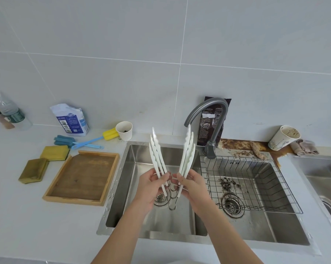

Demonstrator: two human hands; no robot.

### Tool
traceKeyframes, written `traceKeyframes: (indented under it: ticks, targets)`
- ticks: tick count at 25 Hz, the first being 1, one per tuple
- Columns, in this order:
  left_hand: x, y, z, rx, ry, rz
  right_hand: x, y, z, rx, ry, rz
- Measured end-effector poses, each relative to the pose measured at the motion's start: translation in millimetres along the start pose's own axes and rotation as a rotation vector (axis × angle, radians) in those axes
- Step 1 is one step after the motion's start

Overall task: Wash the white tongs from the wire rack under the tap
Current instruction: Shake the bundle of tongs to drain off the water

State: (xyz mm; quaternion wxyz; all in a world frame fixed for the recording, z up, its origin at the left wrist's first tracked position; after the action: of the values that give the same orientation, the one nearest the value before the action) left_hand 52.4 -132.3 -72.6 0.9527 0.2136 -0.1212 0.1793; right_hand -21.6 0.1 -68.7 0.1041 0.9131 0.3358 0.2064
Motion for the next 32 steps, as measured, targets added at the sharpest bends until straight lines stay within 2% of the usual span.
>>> traceKeyframes:
  ticks: [2, 6, 9, 13, 19, 28, 32]
  targets:
    - [-3, 0, 4, -0.018, -0.009, -0.014, -1, -2, -2, -0.009, 0.018, -0.01]
    - [-2, 0, -5, -0.004, -0.133, 0.013, -3, -2, 2, -0.016, 0.148, 0.052]
    - [-2, 0, -9, -0.02, -0.092, -0.001, -2, -3, 4, 0.043, 0.091, 0.076]
    - [-3, 0, -8, -0.004, -0.119, 0.012, -2, -3, 3, -0.029, 0.157, 0.068]
    - [-5, -2, -7, 0.005, -0.109, 0.006, -3, -1, 0, 0.015, 0.129, 0.07]
    - [-8, -3, -1, 0.036, -0.041, -0.011, -5, 3, -5, 0.054, 0.026, 0.08]
    - [-9, -6, -1, 0.04, -0.072, -0.002, -8, 5, -5, 0.035, 0.079, 0.076]
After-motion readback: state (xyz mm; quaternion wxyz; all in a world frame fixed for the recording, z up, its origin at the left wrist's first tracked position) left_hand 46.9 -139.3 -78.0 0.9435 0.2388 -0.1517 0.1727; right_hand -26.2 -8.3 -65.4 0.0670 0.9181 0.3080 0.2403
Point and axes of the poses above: each hand's wrist, its own x-axis away from the middle knuckle, its own y-axis out of the palm, z = x × y, the point moved 1 cm from there along -x, towards the middle knuckle, and after that the axes turned 13 degrees about -z, right-handed, at the moved point
